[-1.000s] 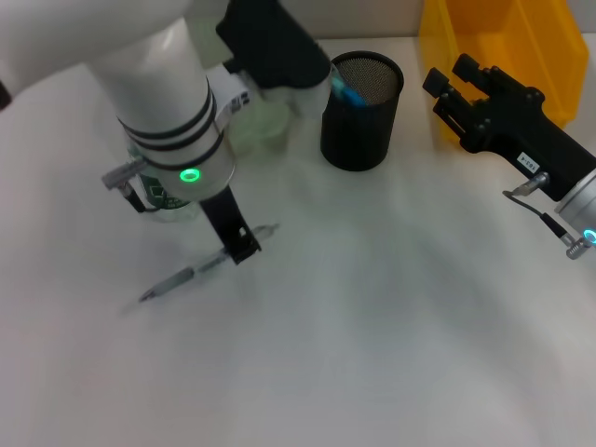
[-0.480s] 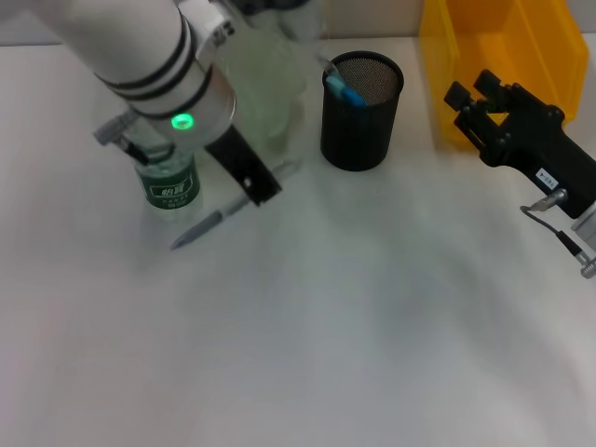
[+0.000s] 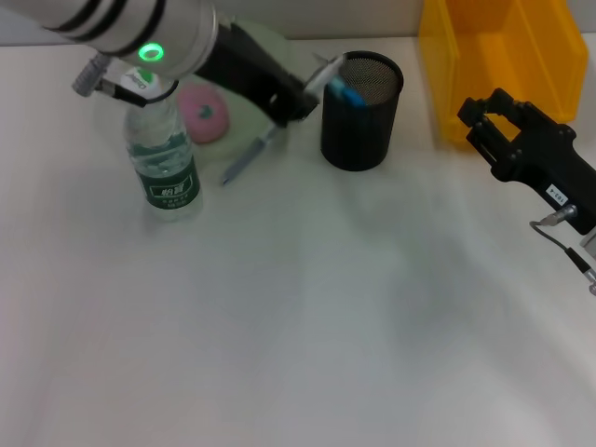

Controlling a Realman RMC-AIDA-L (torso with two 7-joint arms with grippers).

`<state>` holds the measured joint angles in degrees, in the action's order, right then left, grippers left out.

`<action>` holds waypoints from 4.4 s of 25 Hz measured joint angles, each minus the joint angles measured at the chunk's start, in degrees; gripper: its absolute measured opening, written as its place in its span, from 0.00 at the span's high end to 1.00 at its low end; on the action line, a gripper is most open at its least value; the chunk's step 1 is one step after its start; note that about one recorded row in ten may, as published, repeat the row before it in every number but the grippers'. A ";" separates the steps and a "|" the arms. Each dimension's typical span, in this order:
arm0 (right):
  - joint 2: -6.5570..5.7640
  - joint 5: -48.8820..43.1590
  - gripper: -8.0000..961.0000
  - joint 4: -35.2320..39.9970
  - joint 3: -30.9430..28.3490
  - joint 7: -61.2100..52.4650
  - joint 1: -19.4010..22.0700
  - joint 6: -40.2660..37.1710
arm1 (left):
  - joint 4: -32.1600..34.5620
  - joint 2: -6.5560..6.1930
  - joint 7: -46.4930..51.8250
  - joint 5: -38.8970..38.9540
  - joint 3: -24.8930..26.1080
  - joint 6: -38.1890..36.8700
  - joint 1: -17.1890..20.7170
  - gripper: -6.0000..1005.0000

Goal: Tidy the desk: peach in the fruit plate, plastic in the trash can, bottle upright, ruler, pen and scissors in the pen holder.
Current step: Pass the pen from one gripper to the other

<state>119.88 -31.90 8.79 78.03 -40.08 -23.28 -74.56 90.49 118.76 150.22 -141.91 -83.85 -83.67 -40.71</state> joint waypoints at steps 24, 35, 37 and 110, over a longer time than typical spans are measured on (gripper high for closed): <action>0.00 0.00 0.49 -1.41 0.36 -0.31 0.34 0.04 | -23.23 0.30 -45.24 59.37 -1.44 30.94 8.88 0.81; 0.00 -0.03 0.49 -1.42 0.59 -0.88 0.05 0.03 | -42.42 0.42 -74.16 91.45 -6.73 32.21 5.89 0.81; 0.00 -0.14 0.49 -1.41 0.62 -1.49 -0.09 0.03 | -45.35 0.42 -79.05 97.70 -8.95 32.22 5.12 0.81; -6.14 -47.24 0.80 30.55 -7.62 -44.89 -4.84 -10.07 | -53.23 -0.64 -82.72 94.63 -11.59 11.57 11.89 0.81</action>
<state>113.74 -79.14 39.34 70.40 -84.97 -28.12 -84.63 37.26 118.12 67.50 -47.28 -95.44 -72.09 -28.82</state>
